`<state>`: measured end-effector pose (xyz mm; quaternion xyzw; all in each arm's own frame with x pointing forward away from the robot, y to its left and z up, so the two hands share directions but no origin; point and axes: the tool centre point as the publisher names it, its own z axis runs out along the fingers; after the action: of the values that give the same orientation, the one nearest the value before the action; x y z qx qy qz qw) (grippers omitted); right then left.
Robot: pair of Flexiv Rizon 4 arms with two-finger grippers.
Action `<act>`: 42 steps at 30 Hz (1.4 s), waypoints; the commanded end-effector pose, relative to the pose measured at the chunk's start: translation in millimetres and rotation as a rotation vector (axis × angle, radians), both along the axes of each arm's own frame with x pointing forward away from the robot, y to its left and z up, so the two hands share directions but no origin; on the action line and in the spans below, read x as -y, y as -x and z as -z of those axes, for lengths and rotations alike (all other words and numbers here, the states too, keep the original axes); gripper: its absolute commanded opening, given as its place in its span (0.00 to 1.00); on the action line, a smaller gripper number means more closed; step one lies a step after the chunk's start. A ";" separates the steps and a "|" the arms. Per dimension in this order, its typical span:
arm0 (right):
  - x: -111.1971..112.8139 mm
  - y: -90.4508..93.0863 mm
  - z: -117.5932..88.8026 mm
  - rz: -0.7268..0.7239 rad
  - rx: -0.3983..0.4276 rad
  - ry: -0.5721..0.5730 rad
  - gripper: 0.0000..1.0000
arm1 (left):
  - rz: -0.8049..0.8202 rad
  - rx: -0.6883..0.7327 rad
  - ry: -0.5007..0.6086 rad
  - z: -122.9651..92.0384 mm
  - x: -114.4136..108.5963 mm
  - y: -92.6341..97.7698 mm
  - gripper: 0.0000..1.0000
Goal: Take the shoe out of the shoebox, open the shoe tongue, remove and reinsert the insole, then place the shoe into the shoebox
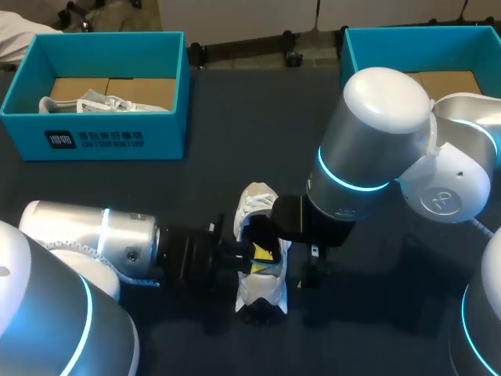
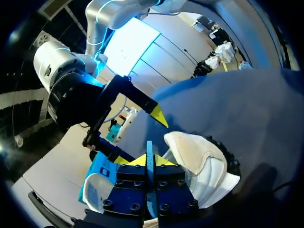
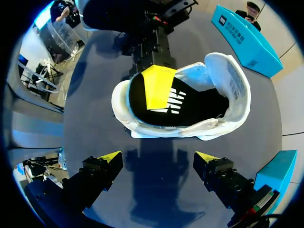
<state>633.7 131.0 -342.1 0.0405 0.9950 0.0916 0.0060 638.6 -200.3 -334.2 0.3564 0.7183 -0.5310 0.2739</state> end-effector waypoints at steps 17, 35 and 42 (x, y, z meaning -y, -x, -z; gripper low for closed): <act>-0.9 0.8 2.1 0.001 0.002 0.000 1.00 | -0.024 -0.004 -0.024 8.8 -4.1 -16.2 0.31; -0.9 0.8 2.1 0.001 0.002 0.000 1.00 | 0.025 -0.040 -0.058 5.9 0.0 -6.0 0.00; -0.9 0.8 2.1 0.001 0.002 0.000 1.00 | -0.016 0.012 -0.090 22.4 1.4 -19.2 0.00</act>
<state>633.7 131.0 -342.1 0.0405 0.9950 0.0916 0.0060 655.6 -192.6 -350.5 0.3685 0.7398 -0.4988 0.2609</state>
